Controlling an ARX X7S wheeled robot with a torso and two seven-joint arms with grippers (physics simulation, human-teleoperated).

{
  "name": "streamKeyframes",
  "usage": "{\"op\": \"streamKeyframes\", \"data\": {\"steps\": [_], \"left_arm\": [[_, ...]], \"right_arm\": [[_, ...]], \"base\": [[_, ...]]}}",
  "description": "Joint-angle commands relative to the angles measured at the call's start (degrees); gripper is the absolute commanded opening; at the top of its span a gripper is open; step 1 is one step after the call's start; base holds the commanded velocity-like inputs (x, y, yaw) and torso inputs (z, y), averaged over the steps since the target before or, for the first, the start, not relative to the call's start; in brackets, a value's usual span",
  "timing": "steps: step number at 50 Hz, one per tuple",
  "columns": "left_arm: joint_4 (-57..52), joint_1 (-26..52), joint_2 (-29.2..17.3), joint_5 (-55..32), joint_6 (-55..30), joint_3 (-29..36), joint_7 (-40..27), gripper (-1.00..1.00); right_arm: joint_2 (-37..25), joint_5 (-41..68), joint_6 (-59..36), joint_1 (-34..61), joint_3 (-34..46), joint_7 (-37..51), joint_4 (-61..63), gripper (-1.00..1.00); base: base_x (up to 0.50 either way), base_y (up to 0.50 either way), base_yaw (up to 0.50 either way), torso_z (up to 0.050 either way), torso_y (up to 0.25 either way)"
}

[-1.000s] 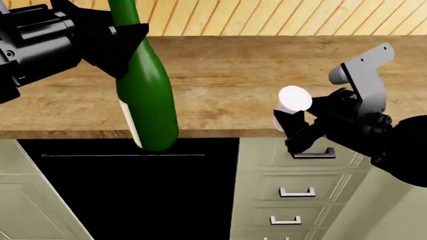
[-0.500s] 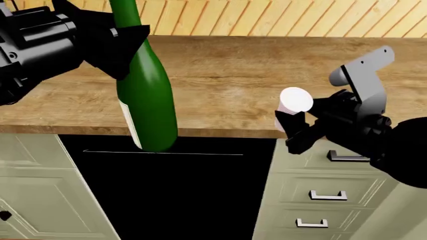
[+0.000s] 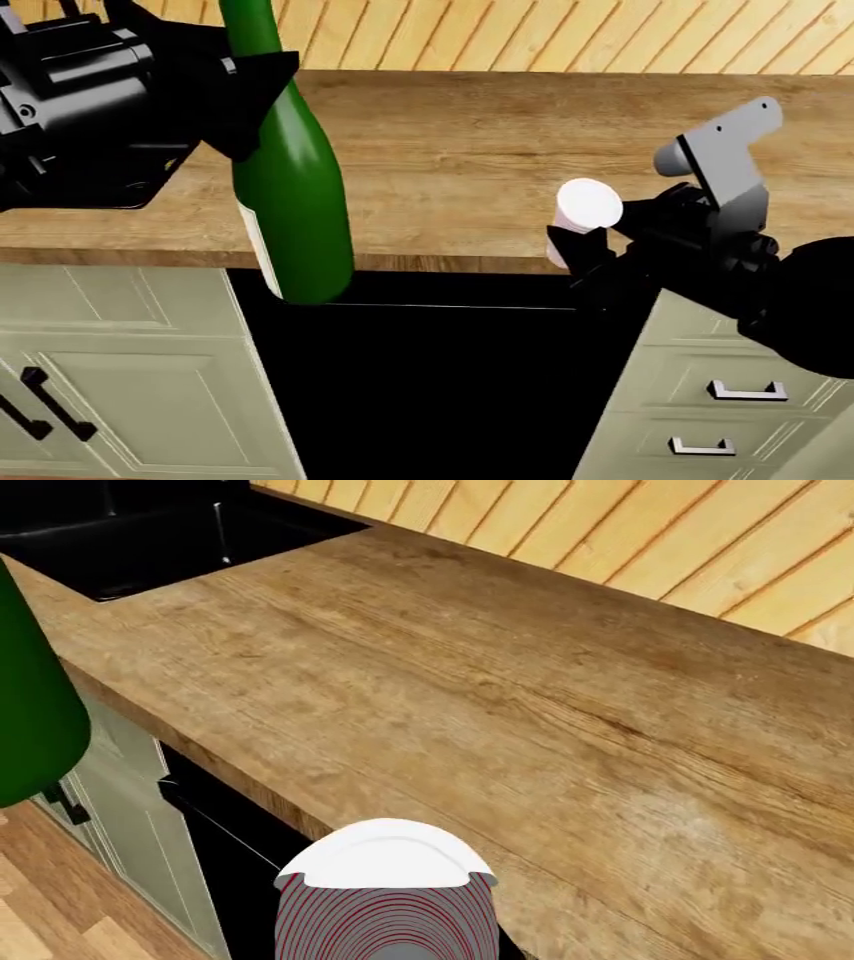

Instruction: Pick the bottle and cup and place them in the sink. Then turn on the water.

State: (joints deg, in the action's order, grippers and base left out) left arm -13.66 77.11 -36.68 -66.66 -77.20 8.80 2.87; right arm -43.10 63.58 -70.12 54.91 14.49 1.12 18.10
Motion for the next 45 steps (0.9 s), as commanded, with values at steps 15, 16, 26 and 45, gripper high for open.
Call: {"op": "streamKeyframes", "data": {"steps": [15,16,26,45], "left_arm": [[0.11,0.29,-0.46,-0.49,0.88,0.03,-0.82,-1.0],[0.1,0.28,-0.46,-0.55,0.89,0.03,-0.88,-1.0],[0.01,0.06,-0.66,-1.09,1.01,0.01,-1.38,-1.0],[0.98,2.24,-2.37,-1.18,1.42,-0.2,-1.2,-1.0]], "right_arm": [[-0.61,0.08,1.11,-1.21,-0.16,0.06,0.35,-1.0],[-0.65,0.07,1.21,-1.34,-0.18,0.05,0.37,-1.0],[-0.77,0.43,1.36,-1.46,-0.27,0.28,0.4,-1.0],[-0.86,2.65,-2.07,3.38,0.19,1.79,0.54,-1.0]], "base": [[-0.5,-0.01,0.0,0.001,0.001],[-0.5,-0.01,0.0,0.0,0.0],[-0.5,-0.01,0.0,0.0,0.0],[-0.5,-0.01,0.0,0.001,0.001]]}}
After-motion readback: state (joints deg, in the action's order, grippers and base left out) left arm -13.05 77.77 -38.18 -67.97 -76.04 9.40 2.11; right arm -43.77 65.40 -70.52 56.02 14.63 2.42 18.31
